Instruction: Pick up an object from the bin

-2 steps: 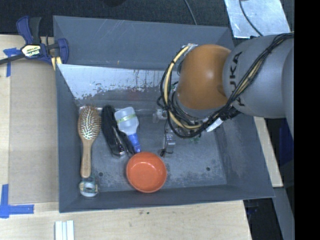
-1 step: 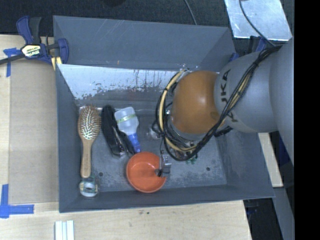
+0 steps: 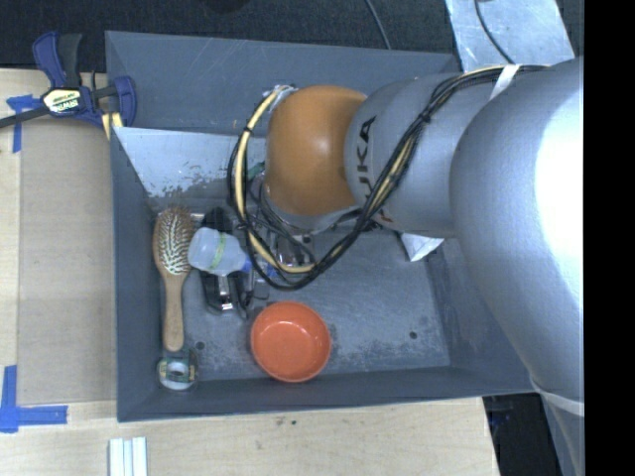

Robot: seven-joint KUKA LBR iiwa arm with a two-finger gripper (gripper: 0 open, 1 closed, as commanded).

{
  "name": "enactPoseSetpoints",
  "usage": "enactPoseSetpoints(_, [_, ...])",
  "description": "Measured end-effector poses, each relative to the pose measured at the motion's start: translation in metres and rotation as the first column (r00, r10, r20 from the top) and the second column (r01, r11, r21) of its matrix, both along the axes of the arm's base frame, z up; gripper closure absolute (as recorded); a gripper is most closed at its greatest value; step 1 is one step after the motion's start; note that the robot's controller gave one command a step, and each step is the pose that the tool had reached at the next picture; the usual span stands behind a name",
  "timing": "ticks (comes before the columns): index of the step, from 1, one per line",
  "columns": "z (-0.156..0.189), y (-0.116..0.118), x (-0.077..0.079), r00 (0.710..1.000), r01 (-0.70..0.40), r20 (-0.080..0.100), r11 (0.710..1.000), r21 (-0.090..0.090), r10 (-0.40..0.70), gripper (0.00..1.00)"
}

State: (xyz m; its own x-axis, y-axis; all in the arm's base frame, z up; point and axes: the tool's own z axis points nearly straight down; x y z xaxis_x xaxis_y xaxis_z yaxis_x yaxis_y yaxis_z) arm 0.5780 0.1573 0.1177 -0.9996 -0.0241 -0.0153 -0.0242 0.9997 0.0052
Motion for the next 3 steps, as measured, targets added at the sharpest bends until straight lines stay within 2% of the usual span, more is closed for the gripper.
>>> enactPoseSetpoints(1, [0.076,-0.062,-0.059,0.999,-0.054,-0.011,0.999,-0.011,0.053,0.0])
enactPoseSetpoints(2, [-0.014,-0.021,-0.019,1.0,0.021,-0.007,1.0,-0.003,-0.021,0.0])
enactPoseSetpoints(3, [-0.075,-0.011,-0.007,0.999,0.039,-0.006,0.999,-0.002,-0.039,0.0])
